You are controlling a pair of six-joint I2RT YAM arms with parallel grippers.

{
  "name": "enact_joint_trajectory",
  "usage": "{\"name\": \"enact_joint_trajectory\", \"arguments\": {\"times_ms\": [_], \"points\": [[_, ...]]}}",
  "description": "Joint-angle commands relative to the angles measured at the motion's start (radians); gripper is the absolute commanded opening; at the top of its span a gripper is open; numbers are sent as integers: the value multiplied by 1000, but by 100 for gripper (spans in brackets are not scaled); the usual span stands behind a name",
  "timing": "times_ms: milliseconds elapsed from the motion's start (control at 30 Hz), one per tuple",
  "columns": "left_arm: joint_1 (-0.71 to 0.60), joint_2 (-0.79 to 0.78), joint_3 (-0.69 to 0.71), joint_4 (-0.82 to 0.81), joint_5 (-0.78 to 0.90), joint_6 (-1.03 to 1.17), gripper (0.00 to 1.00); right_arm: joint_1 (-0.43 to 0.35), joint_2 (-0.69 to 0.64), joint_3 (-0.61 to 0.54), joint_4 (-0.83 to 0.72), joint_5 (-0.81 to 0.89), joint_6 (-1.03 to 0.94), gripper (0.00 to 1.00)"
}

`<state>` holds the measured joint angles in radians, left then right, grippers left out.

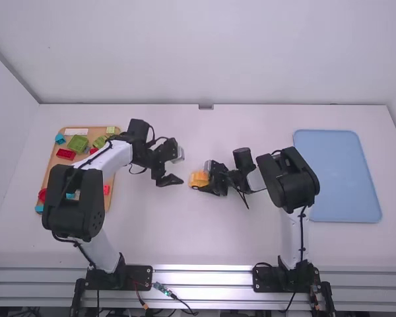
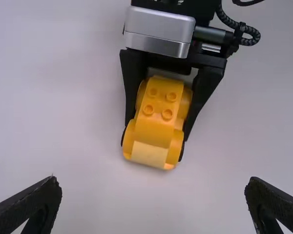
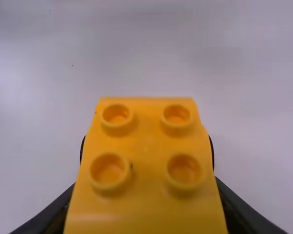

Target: Assemble lego blocks to make yellow taxi

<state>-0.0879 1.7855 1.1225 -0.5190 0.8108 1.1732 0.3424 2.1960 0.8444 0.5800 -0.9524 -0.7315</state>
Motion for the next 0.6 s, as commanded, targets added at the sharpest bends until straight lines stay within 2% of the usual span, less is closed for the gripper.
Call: {"name": "enact_joint_trajectory", "arguments": {"times_ms": [0,133,300,400,567], "points": [[-3,-5,-11,5,8,-36,99,-22,5,-5,-19,42,50,38],[-3,-5,-19,25,10,-32,99,-68,-74,-28,-85,70,22,35],[-3,-5,-51,83,11,-42,99,-155,-248,-39,-285,322,-6,22],[-2,-5,-72,139,8,-91,99,-220,-344,-39,-376,458,-6,18],[-3,-5,-93,199,8,-114,99,-340,-471,-39,-473,579,-6,12]]}}
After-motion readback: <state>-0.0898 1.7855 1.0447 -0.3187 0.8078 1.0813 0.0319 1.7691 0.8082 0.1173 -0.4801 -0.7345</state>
